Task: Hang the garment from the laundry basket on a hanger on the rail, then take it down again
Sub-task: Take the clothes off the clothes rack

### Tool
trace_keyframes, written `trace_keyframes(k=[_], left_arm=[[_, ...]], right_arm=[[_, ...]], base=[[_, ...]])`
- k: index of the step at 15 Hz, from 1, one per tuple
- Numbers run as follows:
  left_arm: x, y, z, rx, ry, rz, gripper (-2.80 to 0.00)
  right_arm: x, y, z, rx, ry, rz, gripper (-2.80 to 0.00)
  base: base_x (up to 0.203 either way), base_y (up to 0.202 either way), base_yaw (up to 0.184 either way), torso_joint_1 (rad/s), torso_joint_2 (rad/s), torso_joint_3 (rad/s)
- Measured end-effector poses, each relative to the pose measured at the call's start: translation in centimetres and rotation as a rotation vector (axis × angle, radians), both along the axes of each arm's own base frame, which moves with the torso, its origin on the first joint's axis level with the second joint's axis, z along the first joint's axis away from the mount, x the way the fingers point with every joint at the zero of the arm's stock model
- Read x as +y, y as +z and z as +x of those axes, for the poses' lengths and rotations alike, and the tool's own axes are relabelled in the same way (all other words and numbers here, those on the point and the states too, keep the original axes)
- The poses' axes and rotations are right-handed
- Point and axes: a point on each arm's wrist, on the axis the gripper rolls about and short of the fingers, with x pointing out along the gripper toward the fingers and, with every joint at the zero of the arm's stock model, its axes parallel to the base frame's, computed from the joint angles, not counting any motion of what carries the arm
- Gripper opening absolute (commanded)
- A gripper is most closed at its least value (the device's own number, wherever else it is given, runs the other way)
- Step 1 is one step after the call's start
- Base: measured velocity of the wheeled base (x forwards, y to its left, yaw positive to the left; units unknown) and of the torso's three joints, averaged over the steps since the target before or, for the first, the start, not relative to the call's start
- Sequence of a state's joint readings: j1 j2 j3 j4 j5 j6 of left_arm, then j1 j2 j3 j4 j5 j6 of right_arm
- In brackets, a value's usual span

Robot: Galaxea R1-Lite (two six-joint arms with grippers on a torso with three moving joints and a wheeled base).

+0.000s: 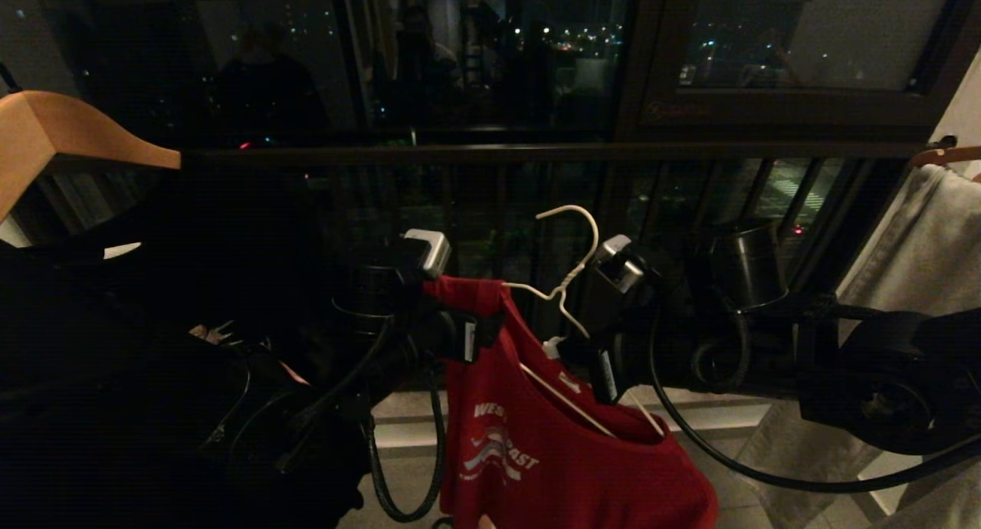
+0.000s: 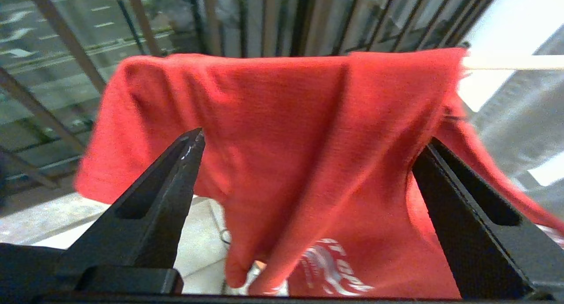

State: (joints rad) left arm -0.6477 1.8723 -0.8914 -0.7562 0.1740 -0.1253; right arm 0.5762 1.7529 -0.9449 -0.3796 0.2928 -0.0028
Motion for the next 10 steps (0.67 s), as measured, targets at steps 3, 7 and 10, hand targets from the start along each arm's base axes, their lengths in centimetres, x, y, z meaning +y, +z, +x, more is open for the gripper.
trace_keyframes(k=[3,7,10], left_arm=[[0.5,0.1,0.4,-0.009,0.017,0.011,0.00],[1.1,0.2,1.0,-0.018,0.039,0.016,0.00],[1.3,0.2,1.3,-0.021,0.048,0.018,0.00]], right_arm=[[-0.1,0.2,-0.1,-0.006,-0.001,0.004,-2.80],[-0.3,0.4,0.0,-0.011,-0.008,0.006,-2.80],[-0.2,0.4,0.0,-0.011,-0.007,0.006,-2.80]], base=[[0.000,0.000,0.000,0.000,0.00,0.000],[0.000,0.000,0.000,0.000,0.00,0.000],[0.000,0.000,0.000,0.000,0.00,0.000]])
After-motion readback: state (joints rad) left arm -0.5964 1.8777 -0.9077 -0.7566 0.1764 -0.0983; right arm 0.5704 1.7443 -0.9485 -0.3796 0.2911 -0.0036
